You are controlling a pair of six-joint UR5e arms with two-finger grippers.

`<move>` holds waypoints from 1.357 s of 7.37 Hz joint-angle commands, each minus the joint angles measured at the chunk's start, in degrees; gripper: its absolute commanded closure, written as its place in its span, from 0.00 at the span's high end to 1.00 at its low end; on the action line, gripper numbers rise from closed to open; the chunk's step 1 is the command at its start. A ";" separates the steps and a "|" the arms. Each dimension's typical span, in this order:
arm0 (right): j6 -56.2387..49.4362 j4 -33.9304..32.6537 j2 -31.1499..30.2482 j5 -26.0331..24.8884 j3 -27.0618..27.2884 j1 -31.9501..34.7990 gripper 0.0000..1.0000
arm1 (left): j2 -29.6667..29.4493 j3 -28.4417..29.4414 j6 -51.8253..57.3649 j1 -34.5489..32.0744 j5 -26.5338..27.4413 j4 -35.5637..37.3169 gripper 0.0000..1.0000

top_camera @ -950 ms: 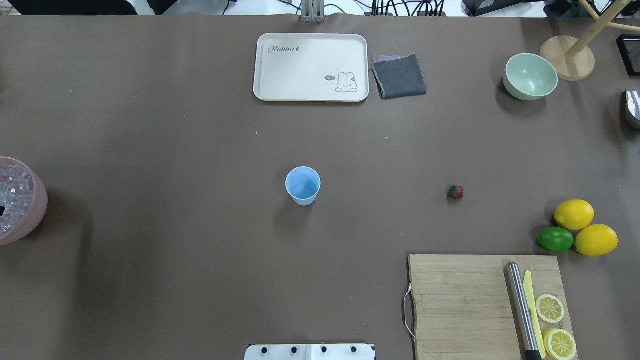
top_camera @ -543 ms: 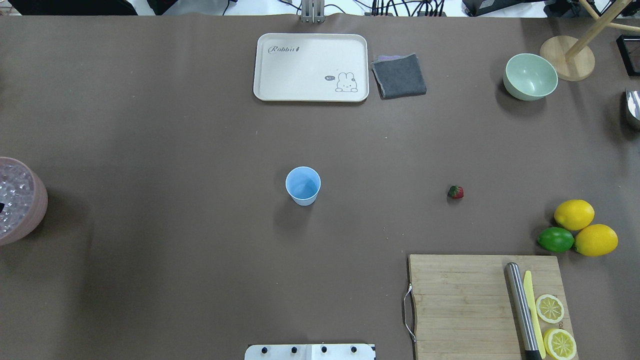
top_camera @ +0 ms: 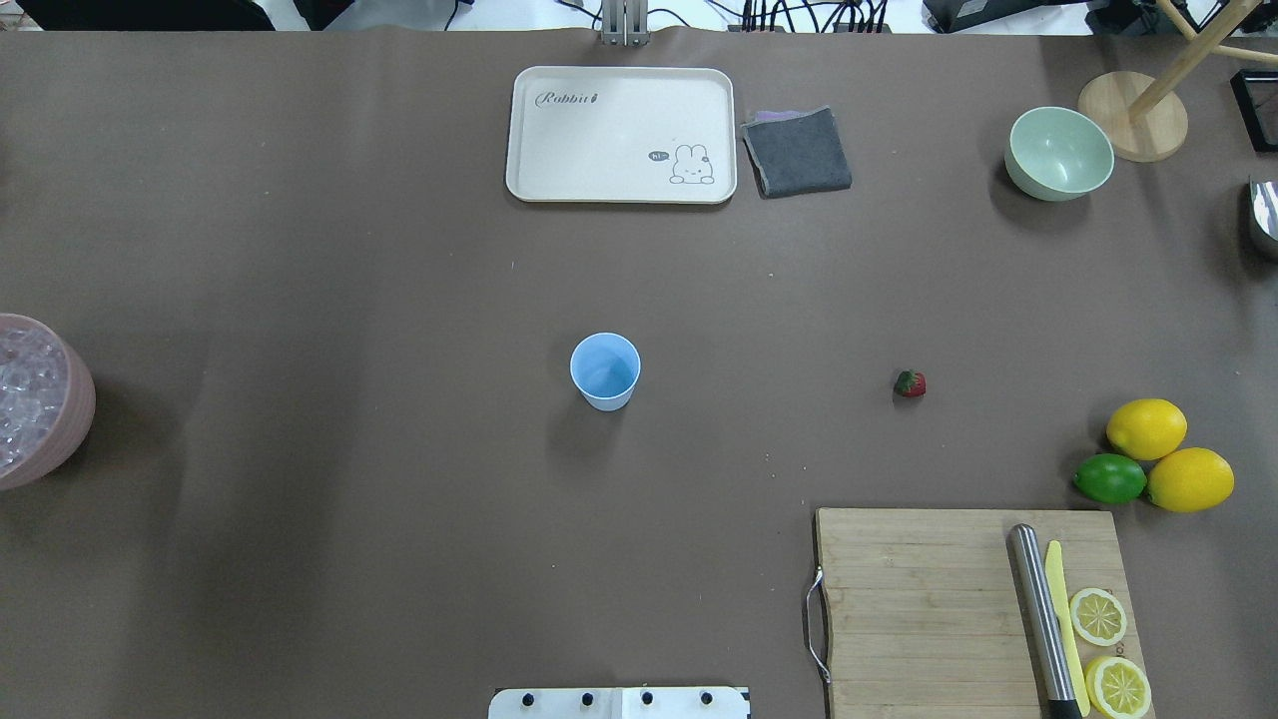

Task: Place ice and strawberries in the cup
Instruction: 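Lower the left gripper into the bowl and grasp an ice cube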

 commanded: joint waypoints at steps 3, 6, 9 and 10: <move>0.00 0.16 -0.83 0.02 0.44 0.00 1.00 | -1.75 2.34 2.74 -0.03 5.75 1.50 0.54; 0.00 0.07 -0.92 0.02 0.44 0.00 1.00 | -1.75 1.90 3.08 1.11 5.60 1.15 0.57; 0.00 0.16 -0.92 -0.07 0.44 0.00 1.00 | -1.13 5.23 3.44 6.81 5.25 -11.29 0.57; 0.00 0.16 -0.92 0.02 0.35 0.00 1.00 | -1.05 6.55 3.44 6.91 5.24 -14.03 0.56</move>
